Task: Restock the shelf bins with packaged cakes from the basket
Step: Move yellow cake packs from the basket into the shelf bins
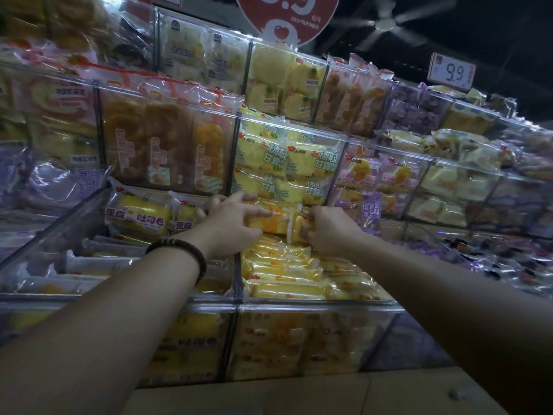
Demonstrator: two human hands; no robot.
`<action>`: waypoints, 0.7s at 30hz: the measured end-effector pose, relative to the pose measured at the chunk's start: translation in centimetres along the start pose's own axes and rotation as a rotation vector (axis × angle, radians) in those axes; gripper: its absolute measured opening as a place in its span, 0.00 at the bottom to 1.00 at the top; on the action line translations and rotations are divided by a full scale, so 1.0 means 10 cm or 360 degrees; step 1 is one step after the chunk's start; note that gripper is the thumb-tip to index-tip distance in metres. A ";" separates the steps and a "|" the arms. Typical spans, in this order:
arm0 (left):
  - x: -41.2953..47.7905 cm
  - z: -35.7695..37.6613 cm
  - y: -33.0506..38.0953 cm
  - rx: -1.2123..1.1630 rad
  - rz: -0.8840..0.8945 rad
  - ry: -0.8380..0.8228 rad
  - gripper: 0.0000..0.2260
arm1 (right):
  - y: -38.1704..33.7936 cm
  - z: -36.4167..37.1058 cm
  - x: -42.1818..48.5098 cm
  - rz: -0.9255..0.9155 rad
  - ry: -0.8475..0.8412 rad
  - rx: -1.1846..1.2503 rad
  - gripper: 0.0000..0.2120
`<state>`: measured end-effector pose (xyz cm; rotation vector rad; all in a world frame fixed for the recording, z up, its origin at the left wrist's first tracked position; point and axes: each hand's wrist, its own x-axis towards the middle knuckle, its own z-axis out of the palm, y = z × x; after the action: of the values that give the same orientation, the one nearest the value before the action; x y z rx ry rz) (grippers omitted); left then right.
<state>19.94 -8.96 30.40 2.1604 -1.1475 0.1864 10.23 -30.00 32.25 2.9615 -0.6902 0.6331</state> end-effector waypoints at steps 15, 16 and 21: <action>-0.25 -0.20 0.24 -0.0540 0.0094 0.0981 0.13 | 0.23 -0.55 -1.72 -0.0237 0.0205 0.0329 0.18; -0.35 -0.21 0.38 -0.0565 0.0144 0.1017 0.13 | 0.26 -0.58 -1.82 -0.0270 0.0232 0.0349 0.17; -1.28 0.13 0.99 -0.0539 0.0551 0.0777 0.07 | 0.26 -0.46 -2.37 -0.0463 0.0357 0.0534 0.07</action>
<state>4.31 -4.79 28.97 1.4985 -1.1519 0.5918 -12.05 -21.85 26.91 3.1161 -0.1410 1.1242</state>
